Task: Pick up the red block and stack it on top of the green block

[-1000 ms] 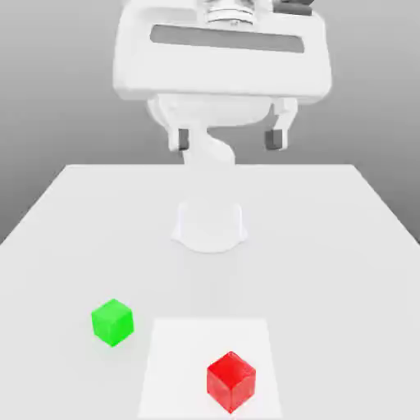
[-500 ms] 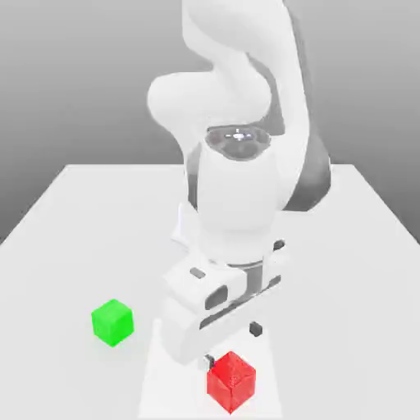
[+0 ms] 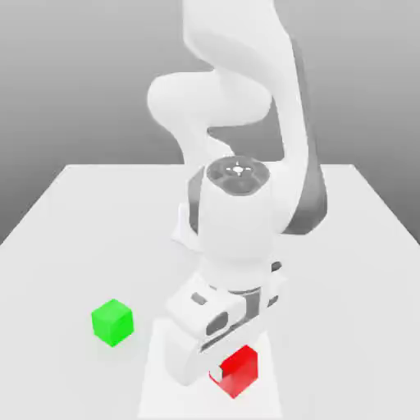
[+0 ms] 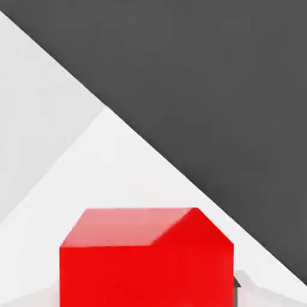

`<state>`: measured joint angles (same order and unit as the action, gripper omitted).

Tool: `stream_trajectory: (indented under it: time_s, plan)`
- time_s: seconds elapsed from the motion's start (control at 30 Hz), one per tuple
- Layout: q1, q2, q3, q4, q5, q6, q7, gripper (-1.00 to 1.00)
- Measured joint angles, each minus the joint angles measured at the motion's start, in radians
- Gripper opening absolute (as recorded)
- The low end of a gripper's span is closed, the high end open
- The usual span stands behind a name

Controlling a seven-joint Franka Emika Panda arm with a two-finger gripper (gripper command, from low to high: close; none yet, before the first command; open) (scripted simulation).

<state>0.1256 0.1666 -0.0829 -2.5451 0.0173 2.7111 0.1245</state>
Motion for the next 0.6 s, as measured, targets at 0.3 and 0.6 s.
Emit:
stream_trajectory:
  time_s: [0.3,0.6]
  plan:
    - [-0.222,-0.228,-0.157,-0.181,-0.128,-0.036,0.344,-1.00]
    - [-0.304,-0.245,-0.230,-0.288,-0.065,0.048,0.458,-1.00]
